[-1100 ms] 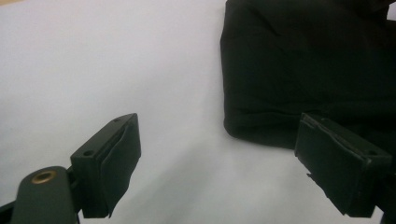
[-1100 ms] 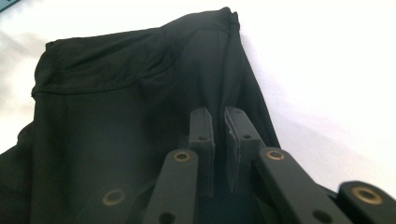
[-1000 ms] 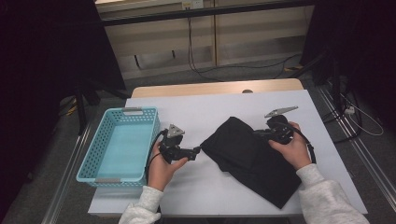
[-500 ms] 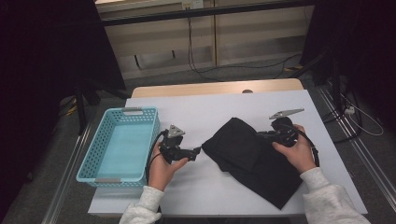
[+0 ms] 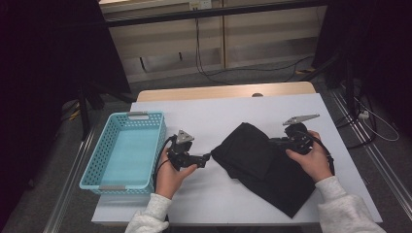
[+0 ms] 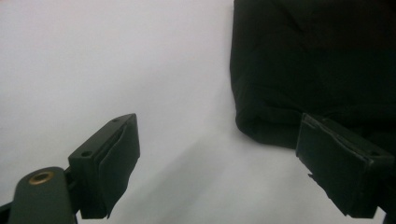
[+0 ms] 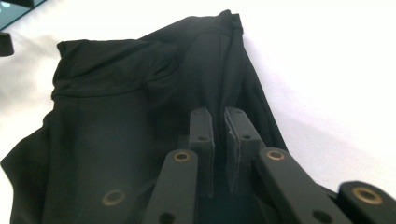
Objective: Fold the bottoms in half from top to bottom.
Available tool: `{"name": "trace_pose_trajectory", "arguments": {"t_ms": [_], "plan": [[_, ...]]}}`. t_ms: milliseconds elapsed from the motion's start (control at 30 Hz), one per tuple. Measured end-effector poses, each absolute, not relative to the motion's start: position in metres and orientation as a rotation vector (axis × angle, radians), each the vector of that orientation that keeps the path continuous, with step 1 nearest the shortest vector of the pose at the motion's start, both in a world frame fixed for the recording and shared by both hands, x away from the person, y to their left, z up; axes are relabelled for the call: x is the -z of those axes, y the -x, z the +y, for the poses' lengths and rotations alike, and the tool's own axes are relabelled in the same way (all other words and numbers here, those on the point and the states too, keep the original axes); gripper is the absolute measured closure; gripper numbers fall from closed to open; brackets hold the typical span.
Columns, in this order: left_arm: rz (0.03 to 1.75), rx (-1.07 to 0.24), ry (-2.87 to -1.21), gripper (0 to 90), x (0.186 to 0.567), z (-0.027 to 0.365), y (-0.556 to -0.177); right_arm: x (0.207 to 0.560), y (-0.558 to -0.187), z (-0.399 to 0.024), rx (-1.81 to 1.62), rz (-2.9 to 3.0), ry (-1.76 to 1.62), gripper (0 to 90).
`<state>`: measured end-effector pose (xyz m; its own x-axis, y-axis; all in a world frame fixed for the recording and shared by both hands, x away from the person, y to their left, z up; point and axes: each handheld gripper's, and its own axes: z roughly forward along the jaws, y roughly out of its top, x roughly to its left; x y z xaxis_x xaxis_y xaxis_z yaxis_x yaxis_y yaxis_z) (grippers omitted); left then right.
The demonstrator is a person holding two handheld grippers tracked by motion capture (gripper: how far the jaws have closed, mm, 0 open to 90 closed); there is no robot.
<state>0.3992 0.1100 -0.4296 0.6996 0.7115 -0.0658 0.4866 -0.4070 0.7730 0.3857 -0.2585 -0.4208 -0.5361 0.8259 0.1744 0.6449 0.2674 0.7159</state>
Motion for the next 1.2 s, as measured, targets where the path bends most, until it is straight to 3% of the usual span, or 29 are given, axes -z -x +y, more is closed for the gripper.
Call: {"name": "trace_pose_trajectory", "arguments": {"t_ms": [1200], "plan": [[0.911, -0.341, -2.105, 13.6, 0.432, 0.116, -0.403, 0.427, -0.379, -0.275, -1.124, 2.293, -1.42, 82.4]]}}
